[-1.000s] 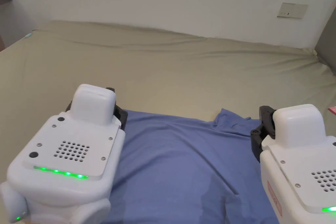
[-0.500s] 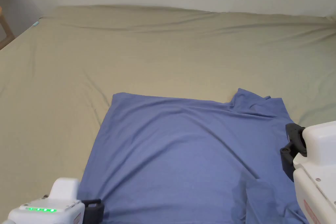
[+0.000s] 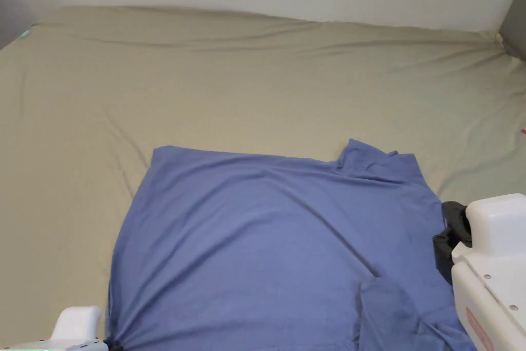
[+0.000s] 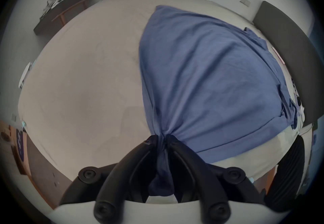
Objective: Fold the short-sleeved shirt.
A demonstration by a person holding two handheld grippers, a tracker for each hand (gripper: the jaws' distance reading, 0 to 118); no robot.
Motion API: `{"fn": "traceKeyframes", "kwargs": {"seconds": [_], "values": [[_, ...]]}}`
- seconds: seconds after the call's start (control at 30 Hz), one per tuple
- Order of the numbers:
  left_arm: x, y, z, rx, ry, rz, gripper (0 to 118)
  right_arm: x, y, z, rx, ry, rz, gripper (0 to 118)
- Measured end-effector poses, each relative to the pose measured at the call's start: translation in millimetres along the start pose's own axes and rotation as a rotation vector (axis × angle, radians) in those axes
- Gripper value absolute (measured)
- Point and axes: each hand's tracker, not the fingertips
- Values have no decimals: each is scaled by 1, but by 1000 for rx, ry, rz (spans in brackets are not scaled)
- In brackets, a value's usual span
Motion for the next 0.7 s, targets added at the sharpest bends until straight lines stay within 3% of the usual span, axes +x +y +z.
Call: {"fn": "traceKeyframes", "kwargs": {"seconds": [0.07,0.17,0.2,0.23,0.27,0.3,0.43,0.53,0.6,0.7], "values": [[13,2,10,112,106,-60,10,8,-5,0,-17,-14,-25,2],[22,12,24,133,71,-60,10,25,-20,-6,-91,-29,-70,7],[21,16,28,166,64,-52,10,31,-29,-10,-127,-42,-83,19],[23,20,34,175,63,-54,10,38,-41,-14,-171,-59,-94,41],[25,24,38,180,62,-60,10,43,-51,-19,-216,-66,-98,83],[27,26,42,200,63,-58,10,48,-66,-28,-310,-75,-93,97],[27,31,49,203,62,-49,10,55,-132,-49,-546,-44,-114,98],[26,27,45,179,68,-41,10,55,-175,-57,-697,23,-189,98],[25,24,40,155,82,-42,10,54,-196,-64,-764,49,-238,98],[24,18,35,124,83,-39,10,48,-210,-68,-785,50,-228,98]]}}
